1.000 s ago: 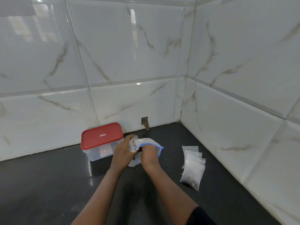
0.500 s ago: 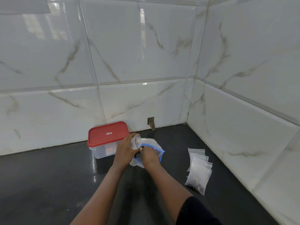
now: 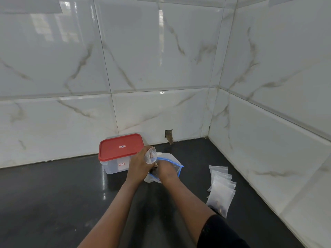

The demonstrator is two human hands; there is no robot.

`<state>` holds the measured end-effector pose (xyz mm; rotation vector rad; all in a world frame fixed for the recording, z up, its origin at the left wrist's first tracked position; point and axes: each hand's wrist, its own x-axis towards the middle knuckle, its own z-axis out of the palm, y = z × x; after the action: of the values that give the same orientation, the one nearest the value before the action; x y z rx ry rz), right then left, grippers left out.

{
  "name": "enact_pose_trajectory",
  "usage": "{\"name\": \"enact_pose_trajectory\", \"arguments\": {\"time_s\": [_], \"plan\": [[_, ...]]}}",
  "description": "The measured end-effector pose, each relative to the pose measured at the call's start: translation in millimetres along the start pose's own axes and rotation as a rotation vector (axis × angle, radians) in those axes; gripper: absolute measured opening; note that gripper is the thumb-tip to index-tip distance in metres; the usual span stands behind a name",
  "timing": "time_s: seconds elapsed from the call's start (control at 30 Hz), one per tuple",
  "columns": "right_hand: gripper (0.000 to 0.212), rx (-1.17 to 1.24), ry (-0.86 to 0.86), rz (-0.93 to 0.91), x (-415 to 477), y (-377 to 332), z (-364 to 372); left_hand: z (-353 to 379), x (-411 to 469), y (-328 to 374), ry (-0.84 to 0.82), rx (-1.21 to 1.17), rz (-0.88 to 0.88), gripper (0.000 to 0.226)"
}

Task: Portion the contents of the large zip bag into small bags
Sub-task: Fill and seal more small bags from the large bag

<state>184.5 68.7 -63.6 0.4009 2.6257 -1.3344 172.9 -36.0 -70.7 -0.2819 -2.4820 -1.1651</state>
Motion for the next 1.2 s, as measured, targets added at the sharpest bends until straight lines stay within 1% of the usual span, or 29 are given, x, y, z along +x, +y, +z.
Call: {"name": "enact_pose_trajectory", "arguments": {"time_s": [0.13, 0.2, 0.37, 0.47, 0.53, 0.57, 0.67, 0.73, 0.9, 1.03, 1.2], "plan": [[0.028, -0.082, -0.039, 0.049, 6.6, -5.8, 1.6, -1.7, 0.4, -2.1, -0.007, 0.004, -0.019, 0.046], [0.033, -0.049, -0.082, 0.107, 4.1, -8.5, 0.5, -2.1, 0.8, -1.5, -0.004, 0.017, -0.026, 0.046], [0.024, 0.018, -0.058, 0.123, 2.8, -6.4, -6.4, -0.9, 0.8, 2.9, -0.011, 0.019, -0.022, 0.05], [0.033, -0.026, -0.039, 0.061, 1.6, 0.3, -7.4, -0.4, -0.2, 5.6, -0.009, 0.018, -0.013, 0.05], [0.032, -0.09, 0.021, -0.005, -3.1, 4.5, -6.0, 0.3, -1.4, 7.1, -0.008, 0.019, -0.012, 0.049], [0.03, -0.097, 0.055, -0.006, -5.3, 6.2, -4.2, 1.0, -2.0, 7.7, -0.008, 0.019, -0.012, 0.049], [0.028, -0.06, 0.114, -0.014, -9.9, 6.9, 0.5, 1.7, -2.4, 8.4, -0.008, 0.019, -0.01, 0.05], [0.029, -0.019, 0.153, -0.009, -10.0, 9.2, 0.5, 1.5, -2.1, 8.6, -0.012, 0.012, -0.005, 0.049], [0.027, 0.352, 0.167, 0.122, -8.2, 19.2, -2.0, 1.9, -2.8, 9.8, -0.022, 0.022, 0.003, 0.05], [0.03, 0.418, 0.151, 0.204, -6.9, 20.4, 1.3, 4.0, -2.5, 11.6, -0.028, 0.017, -0.004, 0.051], [0.031, 0.482, 0.164, 0.237, -3.0, 16.5, 2.3, 4.4, -0.2, 14.8, -0.017, 0.025, 0.005, 0.048]]}}
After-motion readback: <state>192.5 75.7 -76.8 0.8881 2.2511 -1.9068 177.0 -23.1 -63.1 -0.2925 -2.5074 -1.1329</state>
